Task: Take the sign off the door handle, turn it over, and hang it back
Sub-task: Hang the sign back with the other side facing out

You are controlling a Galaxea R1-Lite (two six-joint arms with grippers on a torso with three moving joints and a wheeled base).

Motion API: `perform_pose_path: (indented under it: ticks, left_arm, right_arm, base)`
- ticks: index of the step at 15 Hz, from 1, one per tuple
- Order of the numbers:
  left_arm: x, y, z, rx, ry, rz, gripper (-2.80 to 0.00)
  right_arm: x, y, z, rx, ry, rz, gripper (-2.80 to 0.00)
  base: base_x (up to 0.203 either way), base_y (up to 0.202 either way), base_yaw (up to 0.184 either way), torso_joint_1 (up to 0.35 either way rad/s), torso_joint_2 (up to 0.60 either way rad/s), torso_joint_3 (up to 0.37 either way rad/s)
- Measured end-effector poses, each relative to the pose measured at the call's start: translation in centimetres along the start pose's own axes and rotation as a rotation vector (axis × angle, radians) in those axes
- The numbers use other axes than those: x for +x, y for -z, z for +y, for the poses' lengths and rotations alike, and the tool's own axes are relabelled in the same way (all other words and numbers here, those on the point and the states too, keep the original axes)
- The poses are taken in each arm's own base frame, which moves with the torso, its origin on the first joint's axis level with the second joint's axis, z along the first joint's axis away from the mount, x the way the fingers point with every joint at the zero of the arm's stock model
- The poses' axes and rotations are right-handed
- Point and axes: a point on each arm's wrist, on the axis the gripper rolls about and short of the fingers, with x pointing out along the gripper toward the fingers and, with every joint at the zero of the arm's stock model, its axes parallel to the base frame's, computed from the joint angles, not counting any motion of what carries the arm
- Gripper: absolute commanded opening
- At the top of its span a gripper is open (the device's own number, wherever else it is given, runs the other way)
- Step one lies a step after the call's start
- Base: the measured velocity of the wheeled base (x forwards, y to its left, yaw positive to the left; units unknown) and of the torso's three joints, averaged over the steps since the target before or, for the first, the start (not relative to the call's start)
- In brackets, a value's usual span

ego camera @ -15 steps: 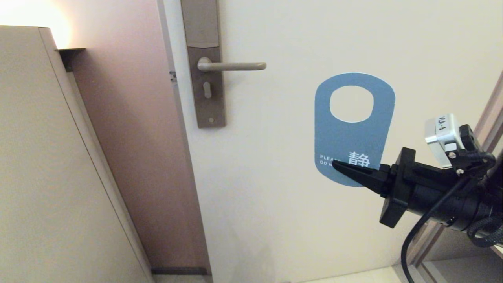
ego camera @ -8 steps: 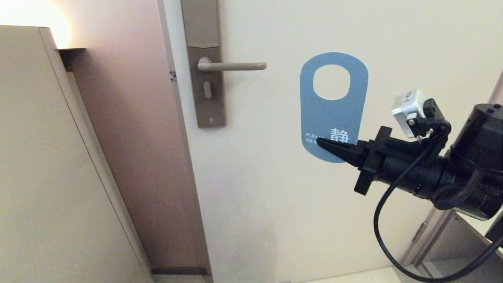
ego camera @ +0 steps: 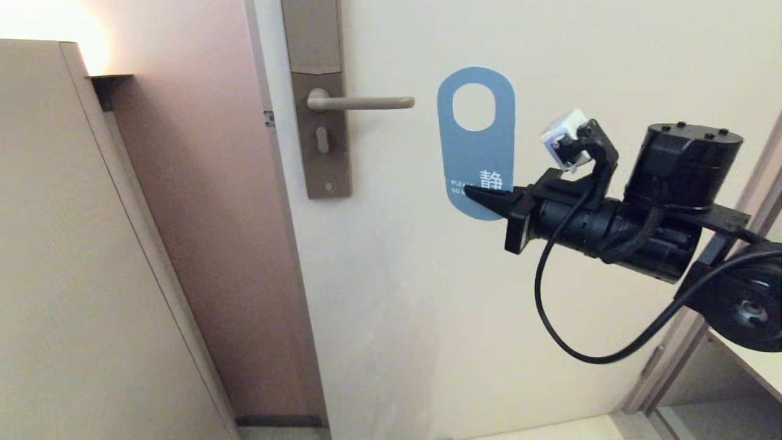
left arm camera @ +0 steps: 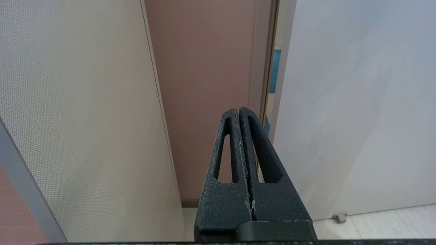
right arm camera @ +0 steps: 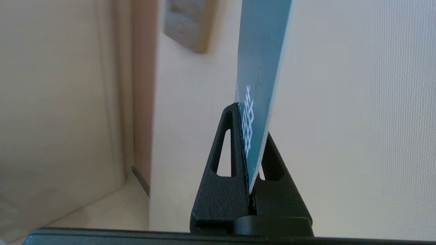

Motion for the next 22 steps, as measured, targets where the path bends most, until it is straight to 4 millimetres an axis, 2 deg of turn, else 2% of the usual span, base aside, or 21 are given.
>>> perform_pose_path:
  ticks: [6, 12, 17, 22]
  left_arm:
    - [0.0, 0.0, 0.0, 0.001, 0.000, 0.000, -2.80]
    - [0.0, 0.0, 0.0, 0.000, 0.000, 0.000, -2.80]
    - [0.0, 0.0, 0.0, 0.000, 0.000, 0.000, -2.80]
    - [0.0, 0.0, 0.0, 0.000, 0.000, 0.000, -2.80]
  right_arm:
    - [3.2, 0.0, -1.6, 0.024, 0.062, 0.087, -2.80]
    - [6.1, -0.9, -3.4, 0.019, 0.127, 0.082, -2.80]
    - [7.6, -1.3, -4.0, 0.020, 0.128, 0.081, -2.80]
    - [8.1, -1.3, -4.1, 0.019, 0.124, 0.077, -2.80]
  base:
    - [0.000, 0.000, 0.000, 0.000, 0.00, 0.000]
    - [0.000, 0.000, 0.000, 0.000, 0.00, 0.000]
    - [0.000, 0.000, 0.000, 0.000, 0.00, 0.000]
    - [0.000, 0.000, 0.000, 0.000, 0.00, 0.000]
